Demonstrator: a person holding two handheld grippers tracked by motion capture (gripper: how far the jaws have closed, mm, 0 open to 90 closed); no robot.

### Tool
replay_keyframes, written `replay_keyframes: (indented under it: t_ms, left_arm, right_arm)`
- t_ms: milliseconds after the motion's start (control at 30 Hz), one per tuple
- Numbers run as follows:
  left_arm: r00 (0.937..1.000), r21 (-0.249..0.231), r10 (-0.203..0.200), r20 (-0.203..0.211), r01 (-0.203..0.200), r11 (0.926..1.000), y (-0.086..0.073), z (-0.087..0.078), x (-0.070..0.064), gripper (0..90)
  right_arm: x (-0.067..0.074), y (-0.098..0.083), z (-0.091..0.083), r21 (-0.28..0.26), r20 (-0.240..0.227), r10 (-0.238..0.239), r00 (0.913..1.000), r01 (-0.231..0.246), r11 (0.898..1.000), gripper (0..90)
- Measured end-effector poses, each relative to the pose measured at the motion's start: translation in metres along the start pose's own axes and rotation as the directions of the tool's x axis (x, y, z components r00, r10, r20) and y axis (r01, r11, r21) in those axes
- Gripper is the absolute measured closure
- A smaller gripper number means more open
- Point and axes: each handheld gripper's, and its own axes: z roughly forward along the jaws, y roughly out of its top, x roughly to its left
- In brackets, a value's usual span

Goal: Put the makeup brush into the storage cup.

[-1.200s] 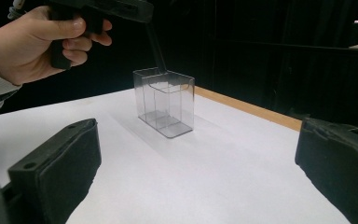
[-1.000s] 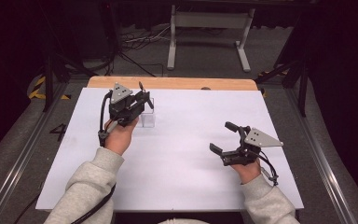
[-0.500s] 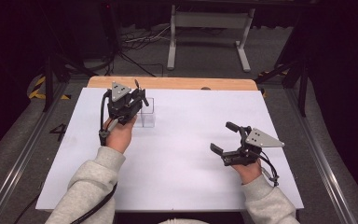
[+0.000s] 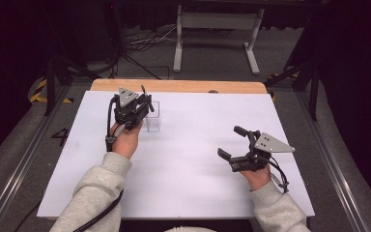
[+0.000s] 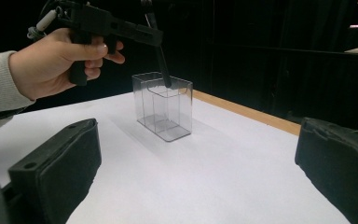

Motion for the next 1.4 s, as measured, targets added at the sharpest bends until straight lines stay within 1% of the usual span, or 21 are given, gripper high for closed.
replay_keyframes:
  t_ms: [267,433,667,733,867,1033,1067,1100,1133,1167,1200,1233,1267,1300,1333,1367,1400]
  left_arm:
    - [0.9998,0.033,-0.02,0.004,0.02,0.9992,-0.008,0.006,0.007,77.7]
    - [0.9999,0.047,-0.016,0.003,0.016,0.9988,-0.011,0.008,0.008,77.6]
    - [0.9998,0.073,-0.02,0.011,0.019,0.9971,-0.015,0.011,0.01,77.6]
    - [0.9998,0.085,-0.018,0.01,0.017,0.9962,-0.016,0.012,0.01,77.5]
    - [0.9999,0.094,-0.013,0.011,0.012,0.9955,-0.017,0.013,0.011,77.5]
    - [0.9995,0.113,-0.023,0.02,0.021,0.9934,-0.019,0.014,0.013,75.8]
    - [0.9989,0.115,-0.035,0.03,0.032,0.9928,-0.019,0.014,0.014,65.8]
    - [0.9974,0.097,-0.046,0.056,0.04,0.9945,-0.02,0.013,0.016,55.7]
    - [0.9956,0.081,-0.055,0.076,0.049,0.9955,-0.021,0.011,0.018,50.4]
    - [0.9956,0.081,-0.055,0.076,0.049,0.9955,-0.021,0.011,0.018,44.3]
    - [0.9927,0.063,-0.057,0.106,0.051,0.9967,-0.021,0.009,0.02,35.2]
    - [0.9907,0.045,-0.046,0.128,0.04,0.9982,-0.022,0.005,0.023,28.7]
    - [0.9907,0.045,-0.046,0.128,0.04,0.9982,-0.022,0.005,0.023,22.9]
    - [0.9884,0.008,-0.033,0.148,0.033,0.9994,-0.021,0.0,0.024,19.2]
    - [0.9871,-0.002,-0.037,0.156,0.038,0.9993,-0.02,-0.004,0.025,16.0]
    - [0.9871,-0.002,-0.037,0.156,0.038,0.9993,-0.02,-0.004,0.025,12.8]
    - [0.9844,-0.029,-0.028,0.174,0.034,0.999,-0.019,-0.011,0.025,9.5]
  right_arm:
    - [0.0,0.0,-0.001,-0.001,0.002,0.004,1.0,-0.004,1.0,0.8]
    - [0.0,0.0,-0.001,-0.002,0.002,0.003,1.0,-0.003,1.0,0.8]
    - [-0.001,0.0,-0.001,-0.001,0.0,0.004,1.0,-0.004,1.0,0.8]
    - [-0.001,0.0,-0.001,0.0,0.0,0.005,1.0,-0.005,1.0,0.8]
    - [-0.001,0.0,-0.001,0.0,0.0,0.006,1.0,-0.006,1.0,0.8]
    - [-0.001,0.0,0.0,0.002,0.001,0.006,1.0,-0.006,1.0,0.8]
    - [-0.001,0.0,0.0,0.002,0.002,0.005,1.0,-0.005,1.0,0.8]
    - [-0.001,0.0,0.0,0.001,0.001,0.005,1.0,-0.005,1.0,0.8]
    - [-0.001,0.0,0.001,0.001,0.001,0.005,1.0,-0.005,1.0,0.8]
    - [-0.001,0.0,0.0,0.001,0.0,0.004,1.0,-0.004,1.0,0.8]
    - [-0.001,0.0,0.001,0.0,0.0,0.005,1.0,-0.005,1.0,0.8]
    - [-0.002,0.001,0.001,0.001,0.001,0.004,1.0,-0.004,1.0,0.8]
    - [-0.002,0.001,0.001,0.001,0.002,0.005,1.0,-0.005,1.0,0.8]
    - [-0.002,0.001,0.001,0.001,0.002,0.005,1.0,-0.005,1.0,0.8]
    - [-0.002,0.001,0.001,0.0,0.001,0.005,1.0,-0.005,1.0,0.8]
    - [-0.002,0.001,0.001,0.0,0.001,0.005,1.0,-0.005,1.0,0.8]
    - [-0.003,0.001,0.001,-0.002,0.002,0.0,1.0,0.0,1.0,0.8]
